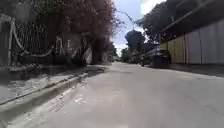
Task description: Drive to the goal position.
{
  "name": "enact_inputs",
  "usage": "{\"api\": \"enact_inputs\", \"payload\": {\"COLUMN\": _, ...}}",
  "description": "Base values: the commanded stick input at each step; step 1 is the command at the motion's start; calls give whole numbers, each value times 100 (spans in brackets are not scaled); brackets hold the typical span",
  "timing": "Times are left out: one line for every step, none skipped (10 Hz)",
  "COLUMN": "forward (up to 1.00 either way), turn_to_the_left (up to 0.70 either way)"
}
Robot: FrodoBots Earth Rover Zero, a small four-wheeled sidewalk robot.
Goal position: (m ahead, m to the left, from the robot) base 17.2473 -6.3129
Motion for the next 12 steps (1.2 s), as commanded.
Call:
{"api": "enact_inputs", "payload": {"forward": 100, "turn_to_the_left": 0}}
{"api": "enact_inputs", "payload": {"forward": 100, "turn_to_the_left": 0}}
{"api": "enact_inputs", "payload": {"forward": 100, "turn_to_the_left": 0}}
{"api": "enact_inputs", "payload": {"forward": 100, "turn_to_the_left": 0}}
{"api": "enact_inputs", "payload": {"forward": 100, "turn_to_the_left": -3}}
{"api": "enact_inputs", "payload": {"forward": 100, "turn_to_the_left": -11}}
{"api": "enact_inputs", "payload": {"forward": 100, "turn_to_the_left": -21}}
{"api": "enact_inputs", "payload": {"forward": 100, "turn_to_the_left": -24}}
{"api": "enact_inputs", "payload": {"forward": 100, "turn_to_the_left": -24}}
{"api": "enact_inputs", "payload": {"forward": 100, "turn_to_the_left": -19}}
{"api": "enact_inputs", "payload": {"forward": 100, "turn_to_the_left": -9}}
{"api": "enact_inputs", "payload": {"forward": 100, "turn_to_the_left": -17}}
